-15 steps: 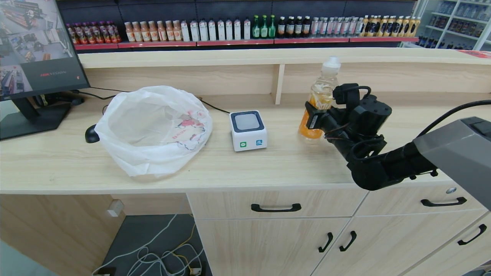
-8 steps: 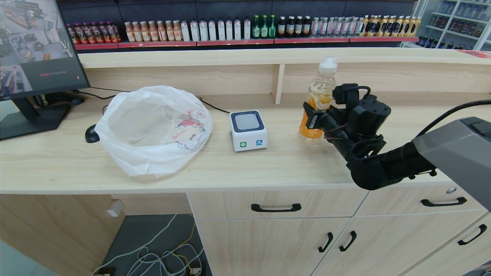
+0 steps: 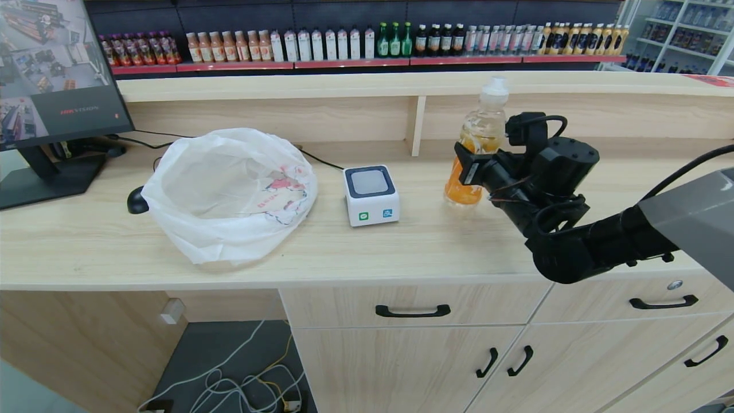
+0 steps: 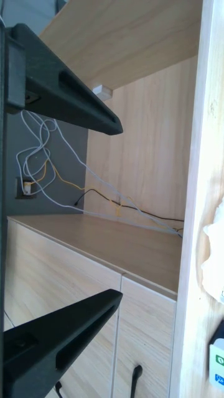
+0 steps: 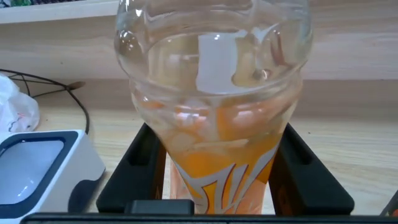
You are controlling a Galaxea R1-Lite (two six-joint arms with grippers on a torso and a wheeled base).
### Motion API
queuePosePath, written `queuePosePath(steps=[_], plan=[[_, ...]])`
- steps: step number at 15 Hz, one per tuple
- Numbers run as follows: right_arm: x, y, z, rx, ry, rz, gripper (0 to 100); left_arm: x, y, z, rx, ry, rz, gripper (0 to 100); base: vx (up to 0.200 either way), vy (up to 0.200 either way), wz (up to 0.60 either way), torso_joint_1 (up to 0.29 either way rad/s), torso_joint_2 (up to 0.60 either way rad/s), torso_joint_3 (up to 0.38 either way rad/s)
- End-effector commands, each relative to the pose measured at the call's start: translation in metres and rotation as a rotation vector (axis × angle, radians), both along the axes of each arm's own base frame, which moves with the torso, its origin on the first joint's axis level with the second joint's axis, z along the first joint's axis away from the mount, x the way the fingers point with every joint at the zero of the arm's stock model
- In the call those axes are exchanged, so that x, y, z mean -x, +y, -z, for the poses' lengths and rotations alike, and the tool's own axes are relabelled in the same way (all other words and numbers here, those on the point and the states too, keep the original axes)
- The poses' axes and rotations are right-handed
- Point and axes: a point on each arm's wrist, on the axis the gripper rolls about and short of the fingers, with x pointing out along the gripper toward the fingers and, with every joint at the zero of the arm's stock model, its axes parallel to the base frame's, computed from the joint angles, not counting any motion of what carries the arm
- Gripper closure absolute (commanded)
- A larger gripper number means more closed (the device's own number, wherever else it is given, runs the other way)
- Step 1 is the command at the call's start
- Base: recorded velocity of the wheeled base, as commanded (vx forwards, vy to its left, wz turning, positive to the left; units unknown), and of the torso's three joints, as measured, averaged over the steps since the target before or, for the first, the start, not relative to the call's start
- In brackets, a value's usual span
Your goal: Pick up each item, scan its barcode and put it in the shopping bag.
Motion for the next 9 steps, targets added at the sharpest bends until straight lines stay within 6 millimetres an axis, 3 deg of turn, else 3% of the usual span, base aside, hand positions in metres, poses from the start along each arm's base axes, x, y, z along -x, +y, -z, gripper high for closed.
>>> queuePosePath(steps=[1,5,7,9], plan=[[0.020,0.002,-0.016,-0.023,-0.015,-0.023,100,0.000,0.000,0.000,0.001,0.000,-0.001,0,0.000,0.000,0.00,0.000,0.00,0.000],[0.050,0.007,-0.036,-0.042,-0.034,-0.069,100,0.000,0.000,0.000,0.001,0.000,-0.001,0,0.000,0.000,0.00,0.000,0.00,0.000],[0.085,0.008,-0.049,-0.064,-0.033,-0.116,100,0.000,0.000,0.000,0.001,0.000,-0.001,0,0.000,0.000,0.00,0.000,0.00,0.000],[0.121,0.009,-0.049,-0.054,-0.009,-0.162,100,0.000,0.000,0.000,0.001,0.000,-0.001,0,0.000,0.000,0.00,0.000,0.00,0.000]])
